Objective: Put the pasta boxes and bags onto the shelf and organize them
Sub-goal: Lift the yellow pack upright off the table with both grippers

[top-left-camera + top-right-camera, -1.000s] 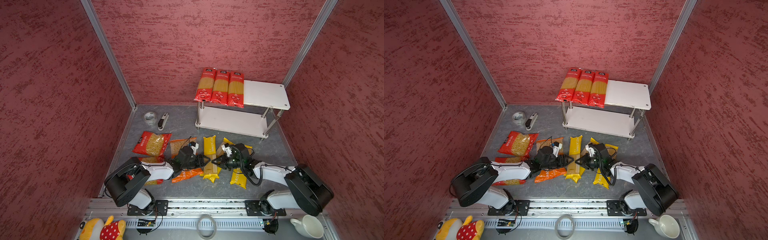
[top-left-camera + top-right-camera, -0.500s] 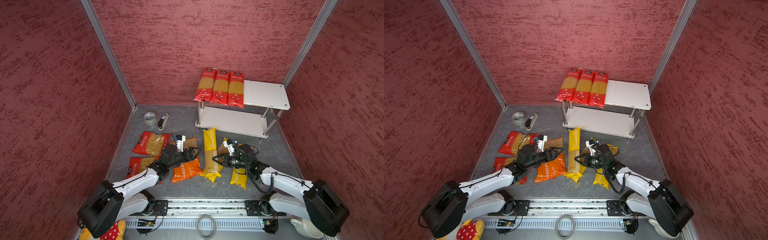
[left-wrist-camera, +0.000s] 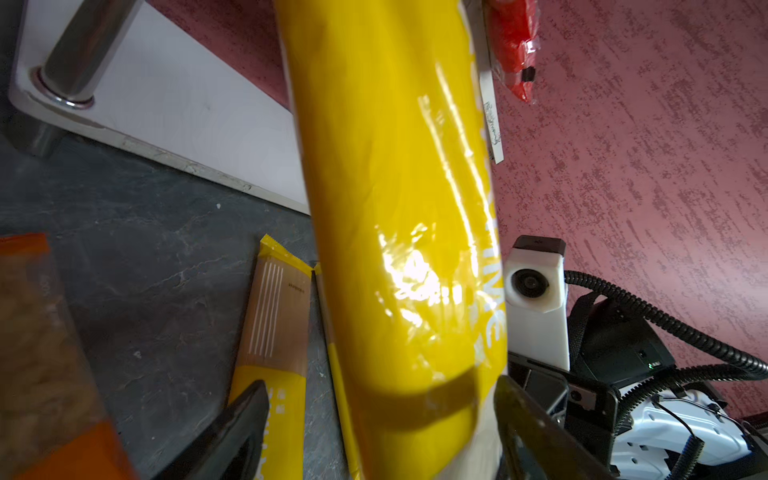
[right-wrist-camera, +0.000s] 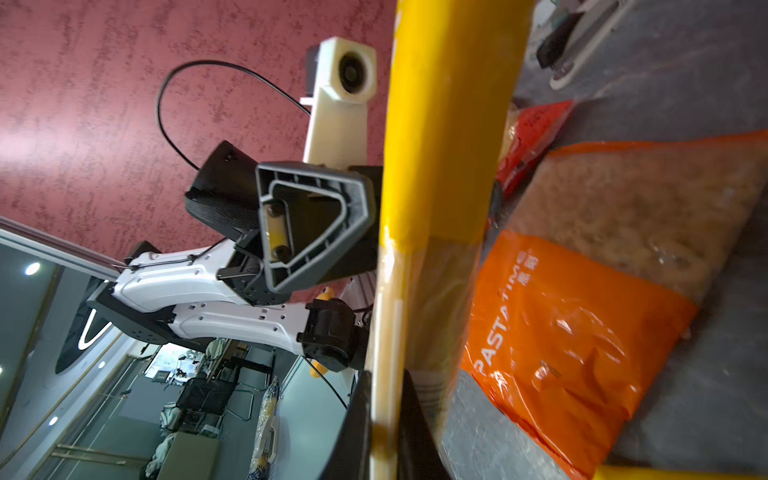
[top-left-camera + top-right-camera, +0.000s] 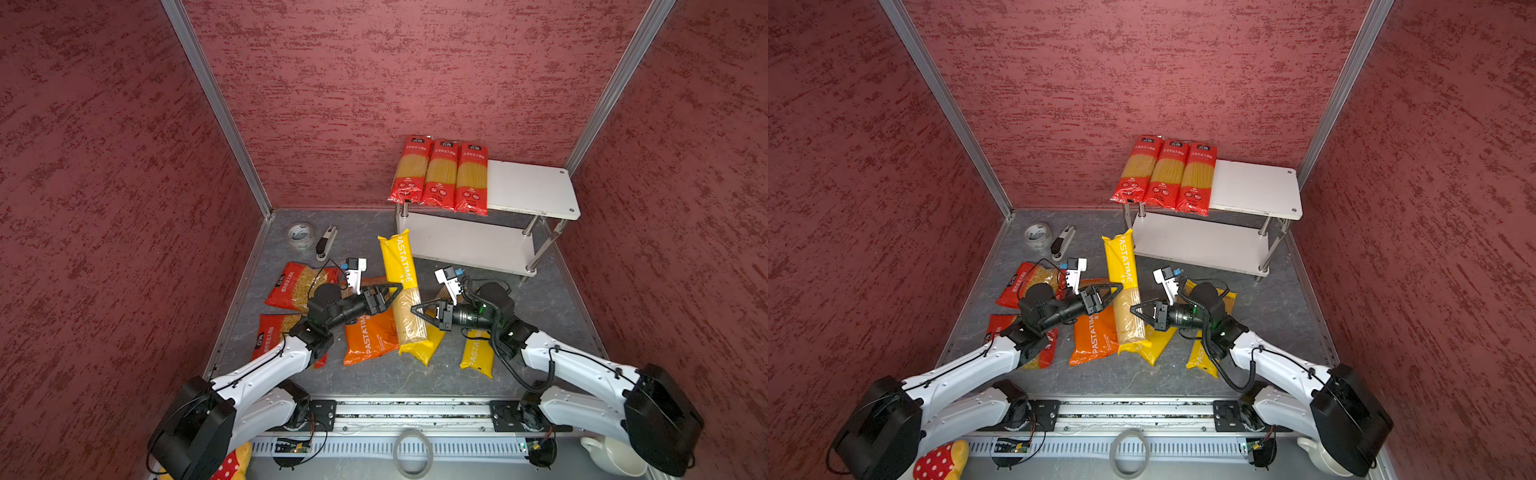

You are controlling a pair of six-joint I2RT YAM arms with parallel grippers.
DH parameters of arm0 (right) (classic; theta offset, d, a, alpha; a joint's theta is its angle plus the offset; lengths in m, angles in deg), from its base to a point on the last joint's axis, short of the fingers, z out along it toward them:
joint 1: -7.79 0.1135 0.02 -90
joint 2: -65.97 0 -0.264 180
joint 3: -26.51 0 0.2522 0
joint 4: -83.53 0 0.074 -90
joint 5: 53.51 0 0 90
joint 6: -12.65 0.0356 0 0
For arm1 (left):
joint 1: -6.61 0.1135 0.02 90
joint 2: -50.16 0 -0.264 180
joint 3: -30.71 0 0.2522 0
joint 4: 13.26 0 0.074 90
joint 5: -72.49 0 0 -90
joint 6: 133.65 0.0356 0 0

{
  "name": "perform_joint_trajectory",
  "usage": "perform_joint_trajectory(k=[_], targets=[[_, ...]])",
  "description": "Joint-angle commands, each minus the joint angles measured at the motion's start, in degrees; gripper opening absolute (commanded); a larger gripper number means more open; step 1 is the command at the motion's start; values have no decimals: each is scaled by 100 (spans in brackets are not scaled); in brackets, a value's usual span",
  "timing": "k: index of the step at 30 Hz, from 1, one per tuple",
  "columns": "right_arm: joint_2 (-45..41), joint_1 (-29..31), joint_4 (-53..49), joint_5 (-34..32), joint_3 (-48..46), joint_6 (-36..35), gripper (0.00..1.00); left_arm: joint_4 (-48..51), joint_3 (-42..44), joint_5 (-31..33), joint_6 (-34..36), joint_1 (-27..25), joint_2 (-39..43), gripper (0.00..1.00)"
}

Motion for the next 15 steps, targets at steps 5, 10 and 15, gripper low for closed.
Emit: perform_joint_trajectory(k=[5, 10, 15], targets=[[-84, 36, 1428, 345, 693, -156, 0, -653, -708, -621, 267, 46, -224, 76], [-108, 37, 1481, 252, 670, -54, 0, -1069, -954, -956, 231, 43, -500, 55], [-108, 38, 1410, -21, 522, -36, 2, -974, -1175, -1023, 279, 46, -515, 34]])
